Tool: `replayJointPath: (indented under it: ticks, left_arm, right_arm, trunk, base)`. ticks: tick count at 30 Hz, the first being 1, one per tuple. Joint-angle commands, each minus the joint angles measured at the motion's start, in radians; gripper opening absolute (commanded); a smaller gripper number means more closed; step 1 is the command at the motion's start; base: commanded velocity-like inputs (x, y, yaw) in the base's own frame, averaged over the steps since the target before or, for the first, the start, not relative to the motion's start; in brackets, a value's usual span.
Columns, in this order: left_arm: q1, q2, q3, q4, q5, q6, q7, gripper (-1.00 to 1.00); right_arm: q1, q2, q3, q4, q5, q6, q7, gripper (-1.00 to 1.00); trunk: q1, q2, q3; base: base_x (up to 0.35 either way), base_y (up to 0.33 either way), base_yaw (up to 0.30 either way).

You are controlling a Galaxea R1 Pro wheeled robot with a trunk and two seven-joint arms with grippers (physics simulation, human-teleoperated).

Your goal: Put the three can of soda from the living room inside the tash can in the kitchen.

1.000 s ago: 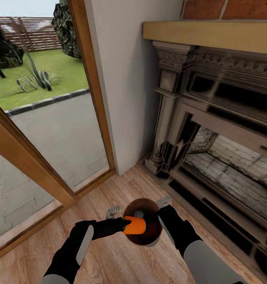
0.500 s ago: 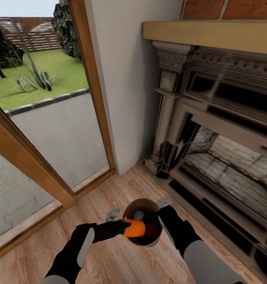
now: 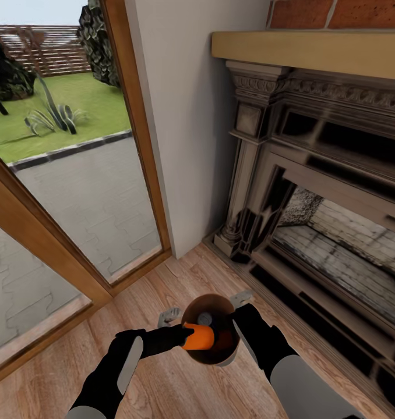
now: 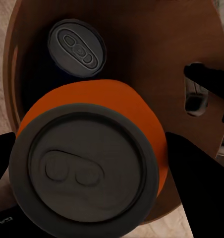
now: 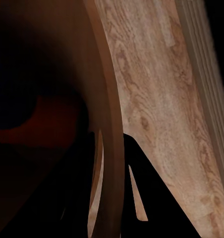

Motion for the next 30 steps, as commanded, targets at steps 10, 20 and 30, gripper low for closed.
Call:
replayJointPath:
  ticks: [10, 20, 30]
  left_arm:
    - [0.0, -0.001, 0.0, 0.002, -0.031, -0.007, 0.001, -1.0]
    - [0.0, -0.002, 0.0, 0.002, -0.031, -0.007, 0.001, 1.0]
    - [0.0, 0.0, 0.001, -0.013, -0.026, -0.005, -0.009, 1.0]
  right_arm:
    - [-0.001, 0.001, -0.001, -0.011, -0.02, -0.002, 0.005, -1.0]
    - [-0.001, 0.001, -0.001, -0.011, -0.02, -0.002, 0.005, -1.0]
    - [-0.001, 0.001, -0.001, -0.011, -0.02, -0.002, 0.005, -1.0]
  trunk:
    - [0.0, 0.0, 0.0]
    - [0.0, 0.0, 0.0]
    - [0.0, 0.0, 0.0]
  base:
    - [0.0, 0.0, 0.0]
    - [0.0, 0.0, 0.0]
    - [0.0, 0.0, 0.0]
